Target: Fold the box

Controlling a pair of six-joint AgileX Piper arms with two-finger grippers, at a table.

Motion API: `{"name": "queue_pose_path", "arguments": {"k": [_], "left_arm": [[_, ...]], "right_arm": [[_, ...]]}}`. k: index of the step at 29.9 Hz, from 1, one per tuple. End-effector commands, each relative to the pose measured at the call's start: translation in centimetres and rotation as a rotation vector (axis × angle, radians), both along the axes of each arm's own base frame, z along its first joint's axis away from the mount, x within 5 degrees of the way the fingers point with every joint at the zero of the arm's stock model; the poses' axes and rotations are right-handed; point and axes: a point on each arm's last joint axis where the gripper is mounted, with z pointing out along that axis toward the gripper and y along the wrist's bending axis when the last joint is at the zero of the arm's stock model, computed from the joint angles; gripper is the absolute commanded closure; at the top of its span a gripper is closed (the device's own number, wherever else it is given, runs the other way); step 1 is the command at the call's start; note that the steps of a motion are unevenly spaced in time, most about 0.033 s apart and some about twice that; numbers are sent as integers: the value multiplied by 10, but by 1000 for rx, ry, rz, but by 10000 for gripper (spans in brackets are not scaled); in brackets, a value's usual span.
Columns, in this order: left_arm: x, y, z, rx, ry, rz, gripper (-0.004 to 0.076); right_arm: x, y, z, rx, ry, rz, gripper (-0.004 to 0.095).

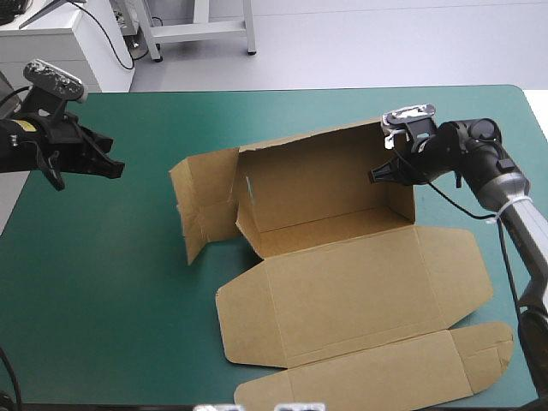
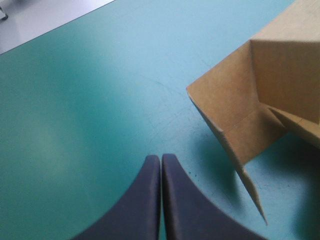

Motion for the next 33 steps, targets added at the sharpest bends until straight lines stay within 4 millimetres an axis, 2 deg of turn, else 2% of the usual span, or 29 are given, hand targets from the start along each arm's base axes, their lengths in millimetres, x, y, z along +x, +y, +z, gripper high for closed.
{"name": "queue_pose_path", "arguments": {"k": [1, 4, 7, 14, 19, 27, 33], "left_arm": [[-13, 7, 16, -52, -81, 47, 731], [-19, 12, 16, -79, -149, 90, 731], [-24, 16, 7, -103, -158, 125, 731], [-23, 28, -38, -122, -27, 189, 731], [-18, 38, -59, -176, 3, 248, 731], [-17, 40, -63, -207, 1, 266, 731], [-16, 41, -64, -203, -2, 269, 731]], "right_arm": [[-6, -4, 42, 24, -61, -39, 913], [-3, -6, 42, 3, 34, -89, 913], [0, -5, 30, -16, 163, -103, 913], [2, 5, 27, 89, 195, -90, 913], [11, 9, 12, 114, 246, -96, 913], [35, 13, -30, 76, 342, -67, 913], [56, 16, -37, 67, 320, -54, 913]]}}
